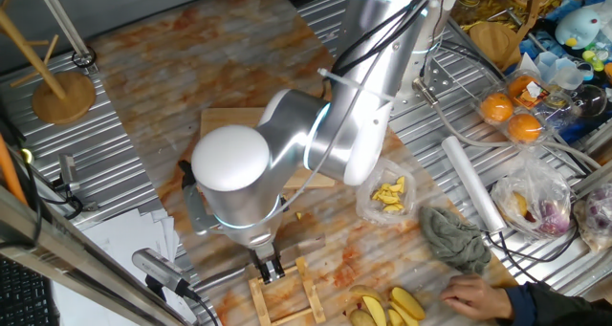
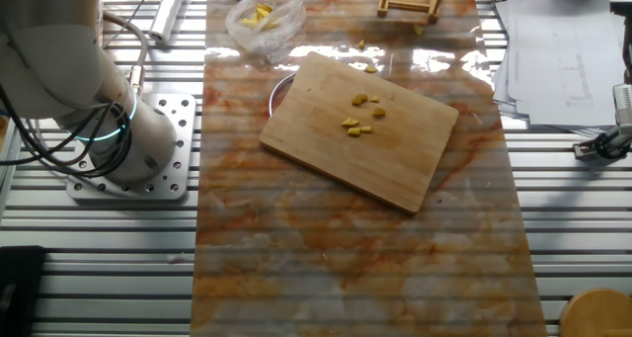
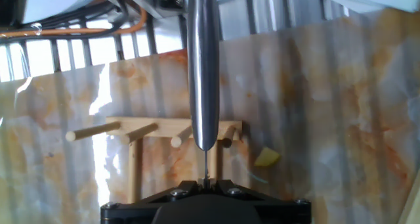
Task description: Chop the potatoes
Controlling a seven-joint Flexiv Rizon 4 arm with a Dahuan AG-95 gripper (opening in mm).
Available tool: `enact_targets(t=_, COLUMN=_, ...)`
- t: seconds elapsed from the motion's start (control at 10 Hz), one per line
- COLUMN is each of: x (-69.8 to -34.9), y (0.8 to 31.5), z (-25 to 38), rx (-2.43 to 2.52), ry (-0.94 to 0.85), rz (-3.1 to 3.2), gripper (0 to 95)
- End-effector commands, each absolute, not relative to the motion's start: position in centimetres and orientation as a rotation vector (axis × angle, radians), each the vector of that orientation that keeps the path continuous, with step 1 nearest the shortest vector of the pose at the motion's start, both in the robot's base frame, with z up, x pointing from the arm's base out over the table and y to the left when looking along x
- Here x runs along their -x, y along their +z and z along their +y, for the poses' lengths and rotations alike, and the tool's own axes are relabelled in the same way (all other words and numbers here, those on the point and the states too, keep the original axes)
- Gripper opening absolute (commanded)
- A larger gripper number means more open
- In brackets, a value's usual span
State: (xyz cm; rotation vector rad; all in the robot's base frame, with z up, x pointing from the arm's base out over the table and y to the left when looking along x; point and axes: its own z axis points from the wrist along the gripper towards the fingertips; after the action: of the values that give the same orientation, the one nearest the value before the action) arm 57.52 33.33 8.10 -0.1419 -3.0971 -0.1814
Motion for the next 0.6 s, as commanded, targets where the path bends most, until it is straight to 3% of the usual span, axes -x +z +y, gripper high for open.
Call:
enact_targets(t=0.1, x=-57.8, y=7.4, z=33.2, rx=0.124, ry=-0.183, rz=-3.096, gripper=0.0)
enact_targets(t=0.6, x=-58.1, y=6.3, z=33.1, rx=0.091, ry=-0.177, rz=-3.101, gripper=0.0)
